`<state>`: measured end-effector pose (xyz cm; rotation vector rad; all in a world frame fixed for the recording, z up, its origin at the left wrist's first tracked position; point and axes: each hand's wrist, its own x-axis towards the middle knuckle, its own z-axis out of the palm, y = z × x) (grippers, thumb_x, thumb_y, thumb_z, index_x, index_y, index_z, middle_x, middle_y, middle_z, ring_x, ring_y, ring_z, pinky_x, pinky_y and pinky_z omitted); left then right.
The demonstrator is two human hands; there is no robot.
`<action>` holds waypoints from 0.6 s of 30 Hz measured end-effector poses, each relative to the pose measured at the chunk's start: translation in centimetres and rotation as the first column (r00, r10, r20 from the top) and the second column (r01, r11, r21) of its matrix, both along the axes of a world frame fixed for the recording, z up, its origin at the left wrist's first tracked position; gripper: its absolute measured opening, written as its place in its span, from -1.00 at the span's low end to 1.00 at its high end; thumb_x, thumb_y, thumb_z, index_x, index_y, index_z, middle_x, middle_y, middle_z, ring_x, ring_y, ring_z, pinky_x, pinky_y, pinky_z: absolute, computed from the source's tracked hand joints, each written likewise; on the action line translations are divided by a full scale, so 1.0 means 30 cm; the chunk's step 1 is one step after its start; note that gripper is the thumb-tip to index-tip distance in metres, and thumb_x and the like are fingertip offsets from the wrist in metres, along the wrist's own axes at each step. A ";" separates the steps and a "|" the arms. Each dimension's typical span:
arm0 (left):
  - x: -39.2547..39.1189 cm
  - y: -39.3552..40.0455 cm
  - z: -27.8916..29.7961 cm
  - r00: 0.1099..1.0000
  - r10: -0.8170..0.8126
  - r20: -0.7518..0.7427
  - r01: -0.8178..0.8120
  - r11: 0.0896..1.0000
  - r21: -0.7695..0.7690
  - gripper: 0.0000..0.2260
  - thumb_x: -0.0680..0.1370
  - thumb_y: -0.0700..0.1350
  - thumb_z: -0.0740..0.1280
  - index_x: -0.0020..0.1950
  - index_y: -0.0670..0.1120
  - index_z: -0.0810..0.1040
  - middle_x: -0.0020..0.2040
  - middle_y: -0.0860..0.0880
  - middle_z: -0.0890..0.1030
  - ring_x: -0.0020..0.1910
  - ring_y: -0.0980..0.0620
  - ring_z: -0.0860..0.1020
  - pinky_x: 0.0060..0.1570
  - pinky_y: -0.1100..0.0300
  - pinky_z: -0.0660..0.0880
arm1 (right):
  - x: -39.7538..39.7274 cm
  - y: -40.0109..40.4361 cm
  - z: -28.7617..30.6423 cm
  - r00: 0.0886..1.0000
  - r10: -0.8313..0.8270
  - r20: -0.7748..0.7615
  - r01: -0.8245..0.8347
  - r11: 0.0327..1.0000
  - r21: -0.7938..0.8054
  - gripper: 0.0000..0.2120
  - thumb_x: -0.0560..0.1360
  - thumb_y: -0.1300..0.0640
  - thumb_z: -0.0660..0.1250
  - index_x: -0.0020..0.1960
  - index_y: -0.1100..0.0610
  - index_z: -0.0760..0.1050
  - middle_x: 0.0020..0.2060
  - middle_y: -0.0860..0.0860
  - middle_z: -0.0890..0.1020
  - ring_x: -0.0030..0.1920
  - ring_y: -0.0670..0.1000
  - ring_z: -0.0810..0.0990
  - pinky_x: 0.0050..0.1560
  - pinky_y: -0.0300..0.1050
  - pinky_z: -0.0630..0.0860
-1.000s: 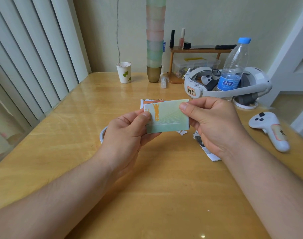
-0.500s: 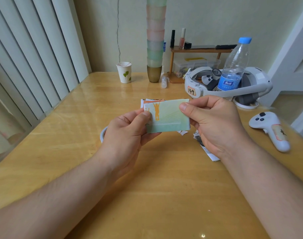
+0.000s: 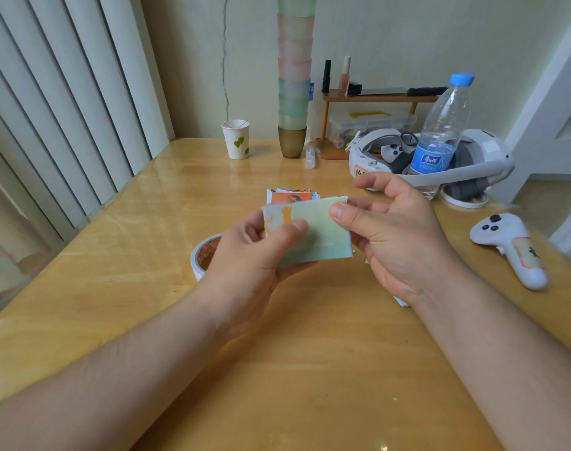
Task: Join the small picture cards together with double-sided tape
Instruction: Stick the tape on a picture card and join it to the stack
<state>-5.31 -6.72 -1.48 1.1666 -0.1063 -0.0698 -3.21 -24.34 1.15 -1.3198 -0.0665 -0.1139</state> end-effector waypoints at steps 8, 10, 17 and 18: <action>0.017 0.023 -0.016 0.998 0.038 0.057 -0.040 0.999 0.032 -0.63 0.45 -0.19 0.49 0.26 -0.17 0.65 0.12 -0.20 0.75 0.11 -0.13 0.73 0.09 0.04 0.66 | 0.000 -0.002 -0.002 0.999 0.031 0.044 -0.030 0.999 -0.025 -0.59 0.42 0.35 0.54 0.16 0.09 0.50 -0.12 0.22 0.72 -0.11 0.14 0.74 -0.05 0.07 0.63; 0.019 0.029 -0.014 0.997 0.037 0.064 -0.039 0.999 0.031 -0.64 0.46 -0.19 0.49 0.25 -0.19 0.66 0.12 -0.20 0.75 0.09 -0.12 0.73 0.08 0.07 0.65 | 0.002 -0.003 -0.005 0.993 0.114 0.034 -0.114 0.993 0.000 -0.55 0.38 0.18 0.55 0.21 0.10 0.51 -0.08 0.19 0.73 -0.05 0.13 0.73 0.00 0.08 0.62; 0.010 0.021 -0.017 0.996 0.021 0.084 -0.025 0.999 0.046 -0.64 0.49 -0.16 0.48 0.26 -0.23 0.64 0.15 -0.23 0.73 0.13 -0.28 0.71 0.14 -0.08 0.65 | -0.015 0.037 -0.066 0.975 0.223 -0.026 -0.220 0.930 -0.294 -0.59 0.33 -0.11 0.55 0.09 0.06 0.70 -0.02 0.05 0.77 0.03 0.06 0.74 0.00 0.00 0.62; 0.008 0.020 -0.017 0.996 0.016 0.084 -0.020 0.999 0.043 -0.65 0.50 -0.17 0.47 0.27 -0.23 0.63 0.15 -0.24 0.73 0.13 -0.30 0.71 0.14 -0.09 0.66 | -0.012 0.042 -0.074 0.980 0.200 -0.017 -0.196 0.934 -0.298 -0.65 0.35 -0.07 0.55 0.06 0.07 0.71 -0.06 0.04 0.78 -0.03 0.03 0.74 -0.07 -0.05 0.60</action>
